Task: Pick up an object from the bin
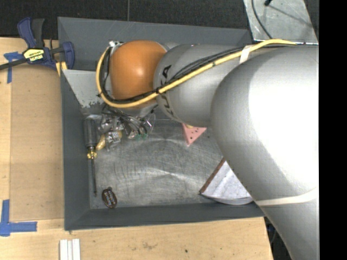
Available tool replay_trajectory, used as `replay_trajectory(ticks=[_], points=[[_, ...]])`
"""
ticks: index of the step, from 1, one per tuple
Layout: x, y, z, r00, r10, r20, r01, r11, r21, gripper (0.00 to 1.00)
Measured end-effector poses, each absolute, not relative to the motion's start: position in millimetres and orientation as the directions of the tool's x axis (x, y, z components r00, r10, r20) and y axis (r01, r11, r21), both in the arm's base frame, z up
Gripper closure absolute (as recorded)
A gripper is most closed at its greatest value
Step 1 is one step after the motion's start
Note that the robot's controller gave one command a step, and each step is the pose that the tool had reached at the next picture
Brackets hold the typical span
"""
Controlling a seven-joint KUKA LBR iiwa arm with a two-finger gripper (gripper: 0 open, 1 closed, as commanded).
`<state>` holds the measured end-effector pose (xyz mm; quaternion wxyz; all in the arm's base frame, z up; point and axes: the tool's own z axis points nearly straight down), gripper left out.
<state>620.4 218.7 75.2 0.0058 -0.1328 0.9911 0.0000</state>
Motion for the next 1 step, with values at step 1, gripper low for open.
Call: replay_trajectory(ticks=[1], points=[[620.4, 218.7, 75.1, -0.965, -0.263, -0.012, -0.263, 0.965, -0.001, 1.00]])
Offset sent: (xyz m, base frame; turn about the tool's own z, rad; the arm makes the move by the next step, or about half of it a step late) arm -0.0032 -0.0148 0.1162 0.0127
